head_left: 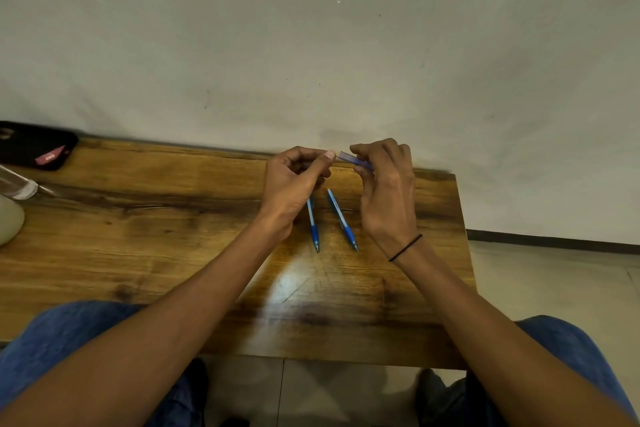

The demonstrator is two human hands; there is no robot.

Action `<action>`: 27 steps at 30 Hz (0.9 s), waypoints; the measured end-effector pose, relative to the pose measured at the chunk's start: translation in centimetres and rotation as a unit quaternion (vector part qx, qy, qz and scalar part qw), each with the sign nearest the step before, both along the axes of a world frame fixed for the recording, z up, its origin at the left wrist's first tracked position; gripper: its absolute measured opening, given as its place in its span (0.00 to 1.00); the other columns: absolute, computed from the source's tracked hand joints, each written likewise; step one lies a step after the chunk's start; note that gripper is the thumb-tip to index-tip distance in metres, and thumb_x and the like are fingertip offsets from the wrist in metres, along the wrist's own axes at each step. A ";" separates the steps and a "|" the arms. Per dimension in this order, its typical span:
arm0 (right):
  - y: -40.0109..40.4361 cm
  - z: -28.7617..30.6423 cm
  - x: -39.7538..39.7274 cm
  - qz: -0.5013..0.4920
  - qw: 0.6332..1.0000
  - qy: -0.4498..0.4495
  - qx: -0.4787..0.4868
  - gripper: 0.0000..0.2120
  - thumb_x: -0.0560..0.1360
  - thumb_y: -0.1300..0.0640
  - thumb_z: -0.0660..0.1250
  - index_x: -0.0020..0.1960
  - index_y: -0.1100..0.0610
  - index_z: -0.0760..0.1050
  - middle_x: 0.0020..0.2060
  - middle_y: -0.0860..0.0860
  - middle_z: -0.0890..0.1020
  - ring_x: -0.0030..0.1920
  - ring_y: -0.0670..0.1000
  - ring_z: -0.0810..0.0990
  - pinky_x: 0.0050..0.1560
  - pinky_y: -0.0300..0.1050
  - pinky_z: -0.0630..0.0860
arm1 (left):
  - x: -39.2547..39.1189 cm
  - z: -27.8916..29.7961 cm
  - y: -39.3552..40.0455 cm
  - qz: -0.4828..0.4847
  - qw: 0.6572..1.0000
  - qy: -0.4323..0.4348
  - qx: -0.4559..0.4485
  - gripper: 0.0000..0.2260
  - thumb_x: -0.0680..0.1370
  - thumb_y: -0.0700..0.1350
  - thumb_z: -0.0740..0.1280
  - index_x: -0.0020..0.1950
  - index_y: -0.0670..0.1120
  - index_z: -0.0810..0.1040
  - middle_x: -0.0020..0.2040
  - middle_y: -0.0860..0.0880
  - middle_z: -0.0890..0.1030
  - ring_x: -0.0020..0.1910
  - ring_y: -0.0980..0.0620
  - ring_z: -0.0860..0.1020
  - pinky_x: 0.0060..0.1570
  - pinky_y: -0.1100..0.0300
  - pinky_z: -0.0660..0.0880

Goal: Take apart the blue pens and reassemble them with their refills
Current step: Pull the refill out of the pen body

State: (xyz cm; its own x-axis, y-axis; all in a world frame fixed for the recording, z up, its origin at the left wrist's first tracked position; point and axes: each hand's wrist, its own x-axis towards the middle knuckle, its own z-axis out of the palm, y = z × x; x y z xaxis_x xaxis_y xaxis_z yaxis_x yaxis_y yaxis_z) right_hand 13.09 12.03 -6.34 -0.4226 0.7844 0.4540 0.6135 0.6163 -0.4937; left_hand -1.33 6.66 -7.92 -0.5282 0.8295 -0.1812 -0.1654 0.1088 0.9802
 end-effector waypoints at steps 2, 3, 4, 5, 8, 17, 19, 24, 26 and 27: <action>0.0 0.0 -0.1 0.000 1.000 0.000 0.001 0.17 0.74 0.76 0.70 0.60 0.63 0.81 0.53 0.58 0.82 0.55 0.60 0.77 0.48 0.50 0.77 | 0.0 -0.1 0.0 0.001 1.000 0.007 0.004 0.02 0.79 0.45 0.75 0.49 0.48 0.86 0.36 0.54 0.86 0.37 0.62 0.83 0.39 0.69 0.78; 0.0 -0.1 -0.1 0.000 1.000 0.000 0.000 0.17 0.74 0.76 0.70 0.60 0.63 0.81 0.53 0.59 0.82 0.55 0.60 0.78 0.48 0.50 0.77 | 0.0 -0.1 0.0 0.001 1.000 0.011 0.005 0.02 0.80 0.45 0.75 0.49 0.47 0.86 0.36 0.54 0.86 0.37 0.62 0.83 0.39 0.69 0.78; -0.1 -0.1 -0.1 0.001 1.000 -0.001 0.000 0.17 0.74 0.76 0.70 0.60 0.63 0.81 0.53 0.59 0.82 0.55 0.60 0.78 0.48 0.50 0.77 | 0.0 -0.1 0.0 0.000 1.000 0.016 0.006 0.02 0.80 0.45 0.75 0.49 0.47 0.86 0.36 0.54 0.86 0.37 0.62 0.83 0.38 0.69 0.78; -0.1 -0.1 -0.2 0.002 1.000 -0.001 0.001 0.17 0.74 0.76 0.70 0.60 0.63 0.81 0.53 0.59 0.82 0.55 0.60 0.78 0.48 0.51 0.78 | -0.1 -0.1 0.0 -0.002 1.000 0.020 0.008 0.02 0.80 0.45 0.75 0.49 0.47 0.86 0.36 0.54 0.86 0.37 0.62 0.83 0.38 0.69 0.78; -0.2 -0.2 -0.2 0.006 1.000 -0.004 0.001 0.18 0.74 0.77 0.70 0.60 0.63 0.81 0.53 0.59 0.82 0.55 0.60 0.78 0.48 0.52 0.78 | -0.1 -0.2 -0.1 -0.006 0.999 0.032 0.012 0.02 0.80 0.44 0.74 0.50 0.47 0.86 0.37 0.54 0.86 0.38 0.62 0.83 0.39 0.69 0.78; -0.3 0.1 0.0 -0.002 1.000 0.003 -0.006 0.16 0.75 0.74 0.70 0.61 0.63 0.81 0.54 0.59 0.82 0.55 0.60 0.78 0.52 0.51 0.77 | -0.4 -0.1 0.0 -0.004 0.998 0.068 0.009 0.01 0.80 0.44 0.74 0.50 0.48 0.86 0.40 0.52 0.86 0.41 0.60 0.84 0.43 0.66 0.80; -0.3 0.1 -0.1 -0.004 1.000 0.006 -0.005 0.16 0.76 0.74 0.70 0.61 0.63 0.81 0.53 0.59 0.82 0.55 0.59 0.78 0.51 0.51 0.77 | -0.4 0.0 0.1 -0.003 0.997 0.074 0.011 0.01 0.80 0.44 0.74 0.50 0.49 0.85 0.39 0.53 0.86 0.41 0.59 0.84 0.45 0.65 0.81; -0.2 0.2 -0.1 -0.008 1.000 0.007 -0.005 0.16 0.76 0.74 0.70 0.61 0.63 0.81 0.53 0.58 0.82 0.55 0.59 0.77 0.51 0.51 0.77 | -0.5 0.2 0.1 0.002 0.996 0.090 0.016 0.01 0.80 0.45 0.74 0.50 0.49 0.85 0.40 0.53 0.86 0.42 0.59 0.84 0.46 0.64 0.82; -0.2 0.2 0.0 -0.009 1.000 0.008 -0.005 0.15 0.76 0.74 0.69 0.61 0.63 0.81 0.53 0.58 0.82 0.55 0.59 0.78 0.51 0.52 0.77 | -0.7 0.3 0.1 0.005 0.996 0.091 0.017 0.01 0.80 0.45 0.74 0.50 0.49 0.86 0.41 0.53 0.86 0.41 0.59 0.84 0.45 0.65 0.81; -0.2 0.3 0.0 -0.010 1.000 0.009 -0.005 0.15 0.76 0.73 0.69 0.61 0.63 0.81 0.53 0.59 0.82 0.55 0.59 0.78 0.51 0.52 0.77 | -0.7 0.3 0.2 0.007 0.995 0.093 0.017 0.01 0.80 0.45 0.74 0.50 0.48 0.86 0.40 0.53 0.86 0.41 0.60 0.84 0.45 0.66 0.81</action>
State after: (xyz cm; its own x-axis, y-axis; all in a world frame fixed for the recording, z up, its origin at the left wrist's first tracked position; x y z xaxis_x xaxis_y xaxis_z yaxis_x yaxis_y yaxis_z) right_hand 13.08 11.84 -6.08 -0.3988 0.7970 0.4536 0.6165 0.5992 -0.5108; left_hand -2.04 6.84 -7.61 -0.5616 0.8259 -0.0503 0.0183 0.0731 0.9972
